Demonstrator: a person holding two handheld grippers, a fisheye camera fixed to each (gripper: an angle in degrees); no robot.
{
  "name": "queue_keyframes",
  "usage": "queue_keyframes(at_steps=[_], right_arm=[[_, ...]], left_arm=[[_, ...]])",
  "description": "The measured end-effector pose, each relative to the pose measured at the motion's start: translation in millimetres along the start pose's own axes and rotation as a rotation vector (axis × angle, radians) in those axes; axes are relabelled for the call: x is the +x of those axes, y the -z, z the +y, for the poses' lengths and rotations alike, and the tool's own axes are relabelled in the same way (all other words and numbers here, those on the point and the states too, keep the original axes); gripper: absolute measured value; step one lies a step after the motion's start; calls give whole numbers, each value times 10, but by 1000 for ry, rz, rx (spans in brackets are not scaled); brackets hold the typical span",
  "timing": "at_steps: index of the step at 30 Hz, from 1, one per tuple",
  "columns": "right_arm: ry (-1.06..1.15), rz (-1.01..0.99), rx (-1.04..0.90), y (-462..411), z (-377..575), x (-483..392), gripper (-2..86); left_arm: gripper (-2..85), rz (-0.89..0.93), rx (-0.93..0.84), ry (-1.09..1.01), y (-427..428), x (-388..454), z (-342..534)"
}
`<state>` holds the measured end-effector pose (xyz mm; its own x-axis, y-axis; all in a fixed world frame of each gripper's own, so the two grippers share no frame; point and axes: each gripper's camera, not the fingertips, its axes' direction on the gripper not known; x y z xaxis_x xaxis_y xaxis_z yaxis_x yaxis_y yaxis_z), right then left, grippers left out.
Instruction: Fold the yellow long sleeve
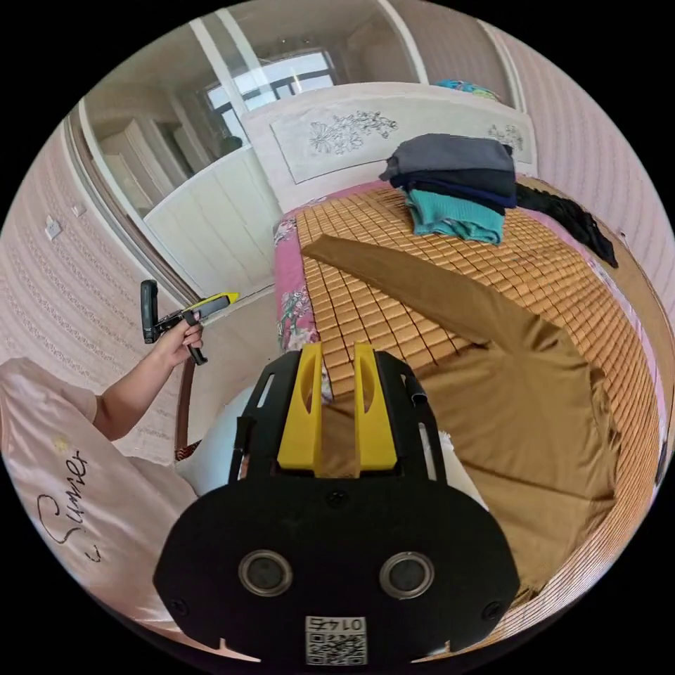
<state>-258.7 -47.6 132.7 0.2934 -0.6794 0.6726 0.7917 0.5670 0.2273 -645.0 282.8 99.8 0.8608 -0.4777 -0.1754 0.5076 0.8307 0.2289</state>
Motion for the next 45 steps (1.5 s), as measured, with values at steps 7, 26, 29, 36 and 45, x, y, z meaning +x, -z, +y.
queue_keyframes(at_steps=[7,26,29,36,45], right_arm=[[141,3,-99,-939,-1525,-462,72],[82,71,-273,-2937,-3212,-453,82],[19,97,-189,-2877,-3109,-369,30],[-101,-88,-34,-1929,-2514,44,6],[-199,-163,358,968,-389,631,4]], left_arm=[[46,7,11,-3,-334,-321,-491],[61,-160,-25,-119,-1084,-502,-1228],[22,-166,47,-166,-1040,-431,-1096],[-4,79,137,-273,-430,132,-1040],[-7,532,355,-537,641,2113,-837]])
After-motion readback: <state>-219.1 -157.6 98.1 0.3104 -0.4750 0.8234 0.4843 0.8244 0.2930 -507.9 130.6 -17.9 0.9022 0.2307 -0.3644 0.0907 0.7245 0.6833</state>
